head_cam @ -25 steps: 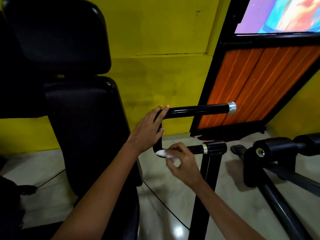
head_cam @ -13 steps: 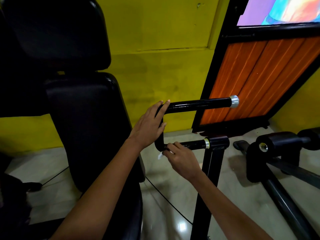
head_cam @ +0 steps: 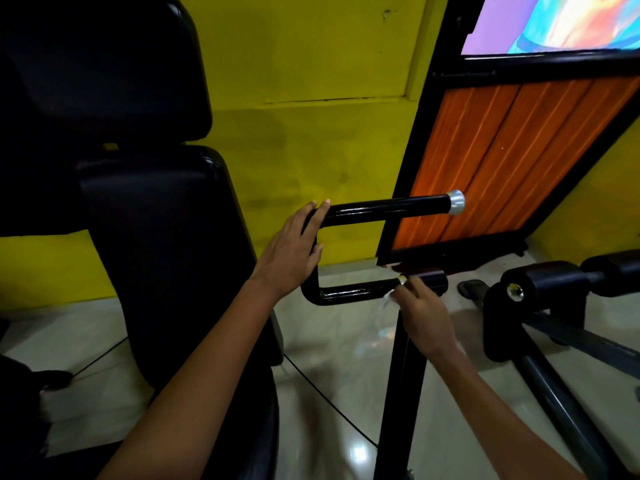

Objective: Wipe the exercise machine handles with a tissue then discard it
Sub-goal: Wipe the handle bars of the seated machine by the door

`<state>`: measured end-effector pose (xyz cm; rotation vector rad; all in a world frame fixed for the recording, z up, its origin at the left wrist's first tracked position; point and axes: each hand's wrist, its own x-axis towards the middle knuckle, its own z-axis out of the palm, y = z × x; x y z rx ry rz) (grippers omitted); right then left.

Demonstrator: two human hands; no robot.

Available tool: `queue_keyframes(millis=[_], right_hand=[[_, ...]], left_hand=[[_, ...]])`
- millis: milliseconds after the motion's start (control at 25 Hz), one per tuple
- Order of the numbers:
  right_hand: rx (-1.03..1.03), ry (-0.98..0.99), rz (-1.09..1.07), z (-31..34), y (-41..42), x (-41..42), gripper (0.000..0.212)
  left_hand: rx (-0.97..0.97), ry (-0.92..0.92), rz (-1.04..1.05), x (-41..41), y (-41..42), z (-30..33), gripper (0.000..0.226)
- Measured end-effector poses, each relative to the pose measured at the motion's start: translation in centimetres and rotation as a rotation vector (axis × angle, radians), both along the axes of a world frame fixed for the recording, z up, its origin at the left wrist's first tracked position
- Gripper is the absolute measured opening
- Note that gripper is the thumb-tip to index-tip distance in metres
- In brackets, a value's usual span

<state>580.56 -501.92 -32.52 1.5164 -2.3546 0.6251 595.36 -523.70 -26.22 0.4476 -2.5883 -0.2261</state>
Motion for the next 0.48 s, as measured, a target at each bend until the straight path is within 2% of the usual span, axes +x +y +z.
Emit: queue_keyframes(millis=[120, 280, 400, 480], right_hand=[[-0.012, -0.011, 0.159, -0.4, -3.1, 3.7, 0.014], [0.023, 0.084, 0.351, -0.4, -7.0, 7.7, 0.027], [0.087, 0.109, 0.408, -0.3, -7.0, 7.1, 0.024], [0.095, 0.074, 0.400, -0.6, -6.2, 5.6, 0.030]], left_hand=[[-0.014, -0.004, 0.005, 0.0, 0.1, 0.0, 0.069], [-0.035, -0.031, -0.004, 0.2, -0.2, 0.2, 0.070], [-0.038, -0.045, -0.006, 0.3, -0.4, 0.3, 0.070], [-0.044, -0.047, -0.002, 0.3, -0.4, 0.3, 0.071]])
